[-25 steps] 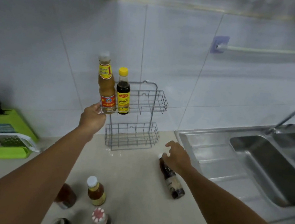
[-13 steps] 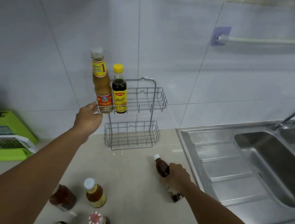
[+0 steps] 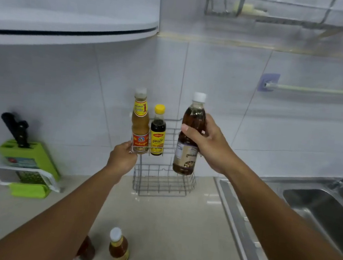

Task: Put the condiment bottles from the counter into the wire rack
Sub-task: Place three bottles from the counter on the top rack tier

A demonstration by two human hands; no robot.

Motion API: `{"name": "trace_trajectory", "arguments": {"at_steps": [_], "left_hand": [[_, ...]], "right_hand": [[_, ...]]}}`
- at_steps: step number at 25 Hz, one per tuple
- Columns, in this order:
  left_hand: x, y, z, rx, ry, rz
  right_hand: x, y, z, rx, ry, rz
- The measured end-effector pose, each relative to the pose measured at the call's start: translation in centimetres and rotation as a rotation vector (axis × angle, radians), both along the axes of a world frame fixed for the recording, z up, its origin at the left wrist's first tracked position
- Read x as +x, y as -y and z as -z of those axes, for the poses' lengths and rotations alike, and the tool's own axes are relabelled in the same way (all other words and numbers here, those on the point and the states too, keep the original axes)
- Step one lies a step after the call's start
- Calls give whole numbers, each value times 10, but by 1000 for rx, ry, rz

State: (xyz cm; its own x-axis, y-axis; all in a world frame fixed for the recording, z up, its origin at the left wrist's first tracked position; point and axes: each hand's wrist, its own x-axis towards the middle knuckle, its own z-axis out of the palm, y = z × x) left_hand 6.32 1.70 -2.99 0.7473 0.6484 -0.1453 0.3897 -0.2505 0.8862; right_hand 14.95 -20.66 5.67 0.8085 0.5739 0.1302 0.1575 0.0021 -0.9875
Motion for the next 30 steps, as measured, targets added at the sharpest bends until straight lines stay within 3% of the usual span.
{"name": "trace_trajectory", "arguments": {"at_steps": [3, 6, 18, 30], "left_hand": [[-4, -1, -5, 7, -12, 29], [-5, 1, -8, 6, -11, 48], [-7, 2, -12, -48, 14, 48], [-10, -3, -17, -72, -51, 153]], "right_hand": [[21, -24, -30, -128, 288, 95], [40, -42, -27, -230, 365, 160], [68, -65, 24, -398, 292, 164], [61, -62, 42, -406, 288, 135]]}}
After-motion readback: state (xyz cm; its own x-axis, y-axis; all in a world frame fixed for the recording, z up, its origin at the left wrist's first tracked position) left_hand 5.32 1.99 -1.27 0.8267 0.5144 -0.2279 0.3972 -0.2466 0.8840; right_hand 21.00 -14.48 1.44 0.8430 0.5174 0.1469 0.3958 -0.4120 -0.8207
